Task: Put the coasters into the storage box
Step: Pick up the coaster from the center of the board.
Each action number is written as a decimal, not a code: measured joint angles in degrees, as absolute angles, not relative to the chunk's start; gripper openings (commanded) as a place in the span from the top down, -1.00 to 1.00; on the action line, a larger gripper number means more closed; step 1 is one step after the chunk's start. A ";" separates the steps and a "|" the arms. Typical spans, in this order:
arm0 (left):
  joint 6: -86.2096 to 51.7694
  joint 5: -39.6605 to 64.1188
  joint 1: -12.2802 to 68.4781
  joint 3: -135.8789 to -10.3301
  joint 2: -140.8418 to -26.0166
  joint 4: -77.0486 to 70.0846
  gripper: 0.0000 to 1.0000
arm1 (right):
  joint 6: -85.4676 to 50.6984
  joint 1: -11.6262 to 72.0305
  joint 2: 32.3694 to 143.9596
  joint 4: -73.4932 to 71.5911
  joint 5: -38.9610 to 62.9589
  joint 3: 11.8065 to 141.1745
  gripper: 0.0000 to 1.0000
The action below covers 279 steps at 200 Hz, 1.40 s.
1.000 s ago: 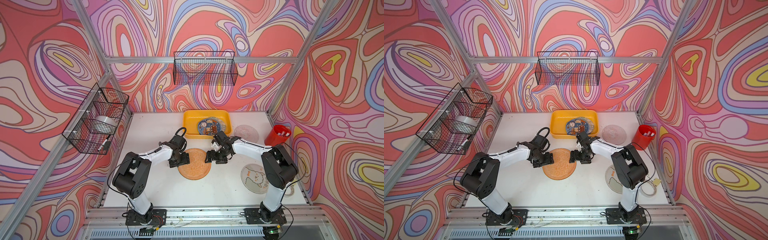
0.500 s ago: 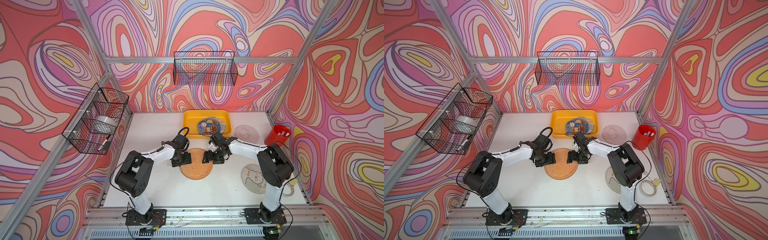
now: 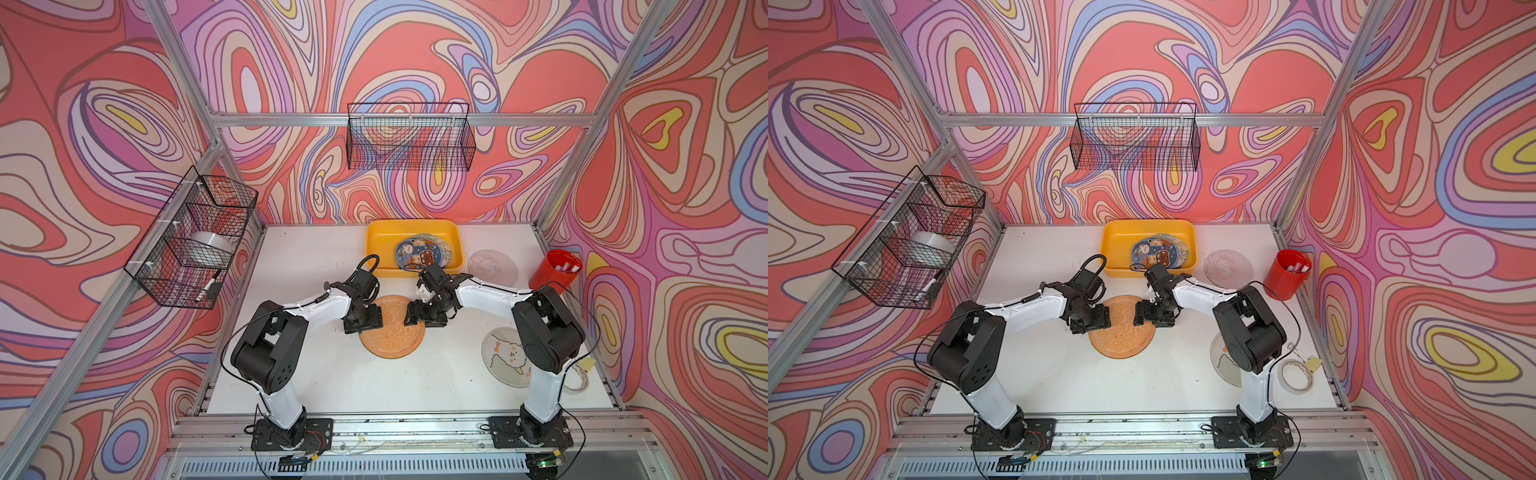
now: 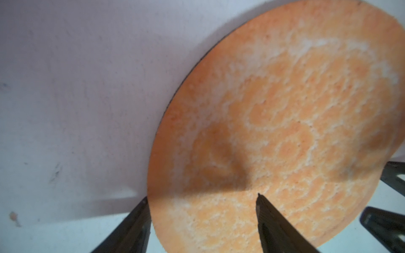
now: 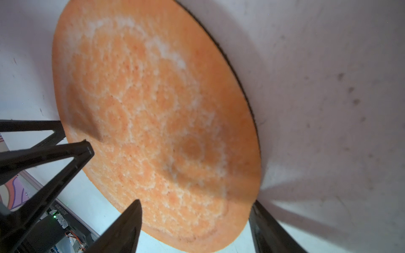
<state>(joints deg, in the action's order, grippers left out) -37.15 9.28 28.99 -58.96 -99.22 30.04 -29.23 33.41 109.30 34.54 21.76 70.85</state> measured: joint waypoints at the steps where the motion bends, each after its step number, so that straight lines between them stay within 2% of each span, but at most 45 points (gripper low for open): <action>1: -37.17 9.28 28.99 -58.96 -99.22 30.04 -0.50 | -29.28 33.41 109.30 34.50 21.76 70.85 -0.49; 43: -37.17 9.19 29.02 -59.00 -99.26 30.09 -0.49 | -29.65 33.95 110.08 33.32 21.91 71.37 -0.36; 77: -37.26 9.17 29.02 -59.00 -99.26 30.11 -0.49 | -29.74 34.02 110.52 32.67 21.89 71.44 -0.08; 108: -37.36 9.15 29.02 -59.00 -99.26 30.09 -0.49 | -29.98 34.22 110.93 32.49 21.87 71.40 0.29; 137: -37.39 9.19 29.23 -59.00 -99.24 29.93 -0.54 | -30.06 34.83 111.18 31.86 22.09 71.31 0.82; 154: -37.39 9.21 29.32 -59.00 -99.15 29.85 -0.58 | -30.15 35.07 111.13 31.46 22.06 71.31 1.00; 217: -38.19 11.35 29.54 -57.52 -97.45 28.88 -0.88 | -30.15 35.33 106.98 34.44 21.19 70.91 1.00; 279: -38.87 13.10 27.59 -54.57 -92.79 28.45 -0.99 | -29.30 35.33 99.81 43.51 18.61 77.45 1.00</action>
